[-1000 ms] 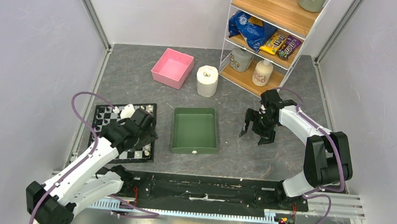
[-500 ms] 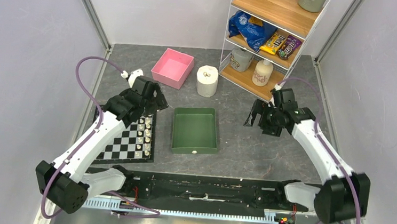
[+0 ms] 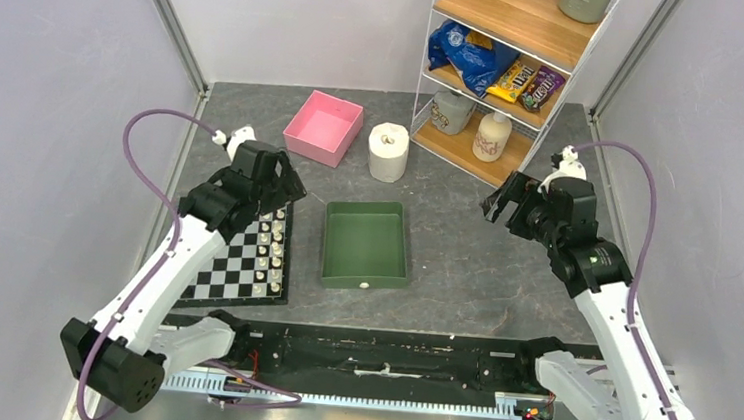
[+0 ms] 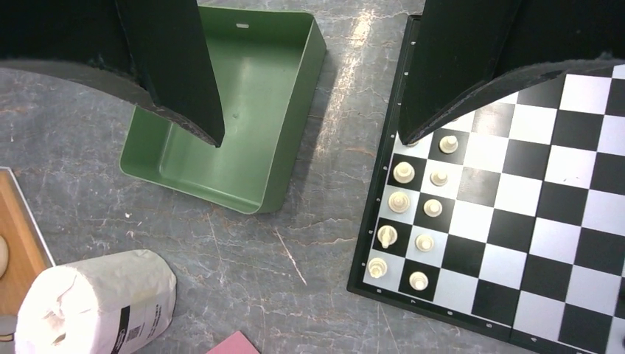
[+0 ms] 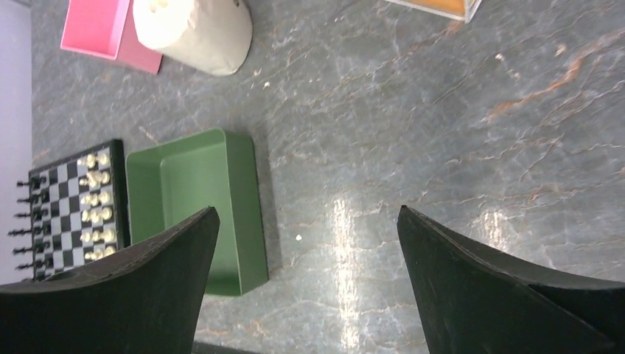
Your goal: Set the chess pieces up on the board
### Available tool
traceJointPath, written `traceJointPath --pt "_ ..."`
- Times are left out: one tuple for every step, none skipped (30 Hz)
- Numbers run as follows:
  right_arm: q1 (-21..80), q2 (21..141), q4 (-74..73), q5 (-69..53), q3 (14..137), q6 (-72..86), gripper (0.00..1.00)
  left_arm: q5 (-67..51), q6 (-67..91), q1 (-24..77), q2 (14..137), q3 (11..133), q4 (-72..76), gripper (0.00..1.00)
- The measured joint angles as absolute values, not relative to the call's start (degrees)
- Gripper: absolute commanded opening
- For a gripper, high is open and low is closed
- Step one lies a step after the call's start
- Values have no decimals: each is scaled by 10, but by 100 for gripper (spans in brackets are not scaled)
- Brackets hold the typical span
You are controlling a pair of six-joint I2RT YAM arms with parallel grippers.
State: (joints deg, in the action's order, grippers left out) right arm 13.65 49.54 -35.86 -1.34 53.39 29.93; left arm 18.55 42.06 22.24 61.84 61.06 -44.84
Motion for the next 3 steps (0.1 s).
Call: traceJointPath --pt "136 496 -354 -6 534 300 99 190 420 222 611 608 -448 94" --pt "136 498 -349 3 534 299 99 194 419 222 605 607 -449 94" --pt "136 501 -345 9 534 299 99 196 418 222 603 607 -449 95"
